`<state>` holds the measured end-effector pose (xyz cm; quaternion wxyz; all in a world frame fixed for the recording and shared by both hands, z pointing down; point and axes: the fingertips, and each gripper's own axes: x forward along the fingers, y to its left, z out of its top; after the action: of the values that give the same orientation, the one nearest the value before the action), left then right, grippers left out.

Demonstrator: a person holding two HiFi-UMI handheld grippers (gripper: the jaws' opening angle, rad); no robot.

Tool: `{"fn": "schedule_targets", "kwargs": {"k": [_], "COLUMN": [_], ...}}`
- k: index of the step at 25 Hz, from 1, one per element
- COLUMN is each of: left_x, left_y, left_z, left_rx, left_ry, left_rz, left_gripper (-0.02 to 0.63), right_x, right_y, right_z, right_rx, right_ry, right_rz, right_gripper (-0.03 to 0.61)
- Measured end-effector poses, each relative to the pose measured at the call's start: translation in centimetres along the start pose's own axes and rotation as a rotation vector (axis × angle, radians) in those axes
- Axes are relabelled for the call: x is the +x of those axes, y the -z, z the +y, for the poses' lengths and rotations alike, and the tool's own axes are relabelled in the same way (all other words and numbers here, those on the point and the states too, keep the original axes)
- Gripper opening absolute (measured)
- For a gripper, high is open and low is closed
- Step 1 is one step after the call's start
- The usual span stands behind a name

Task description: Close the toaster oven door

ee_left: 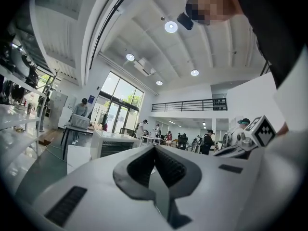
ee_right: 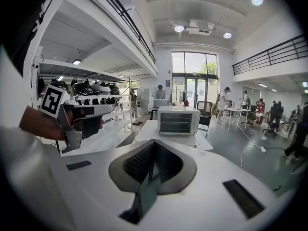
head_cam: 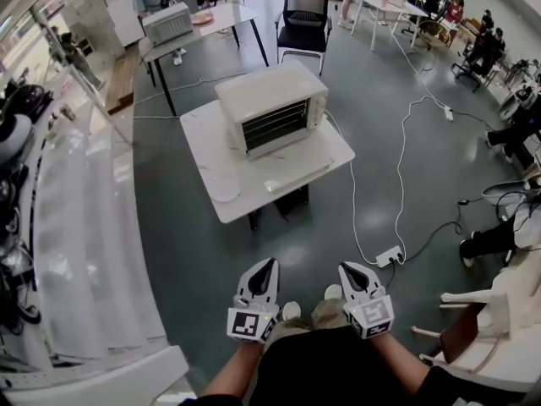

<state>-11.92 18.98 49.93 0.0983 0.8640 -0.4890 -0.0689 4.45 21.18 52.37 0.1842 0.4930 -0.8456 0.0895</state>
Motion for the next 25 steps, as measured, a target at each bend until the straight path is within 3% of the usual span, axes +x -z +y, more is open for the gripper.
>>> {"fn": "schedule_targets", "kwargs": {"k": [7,11,18,25], "left_x": [-1.5,-0.2,5.4,14.4], "left_y": [1.0,1.5,1.2,0.8], "left_z": [1.3,2.6,5.5,7.7], "left_rx": [0.027,0.015,0.018,0.026], "left_ry": [-0.12,-0.176,-0.281,-0.35], "left_rz": [0.0,0.012,0.033,0.031], "left_gripper": [0.017,0.017,0.017,0.017], "right_x": [2.4,5.3,12.4,19.1], "right_y": [-1.9,-3.5,-5.5,-7.6], "right_z": [-0.9,-1.2,-4.2,-12.5], "right_rx": [0.014,-0.022,0.033,0.034], "right_ry": [0.004,-0.063,-0.2,-0.24], "right_rz": [-0.025,-0.044,-0.065,-0.067], "right_gripper": [0.021,0.021,0.021,0.021]}}
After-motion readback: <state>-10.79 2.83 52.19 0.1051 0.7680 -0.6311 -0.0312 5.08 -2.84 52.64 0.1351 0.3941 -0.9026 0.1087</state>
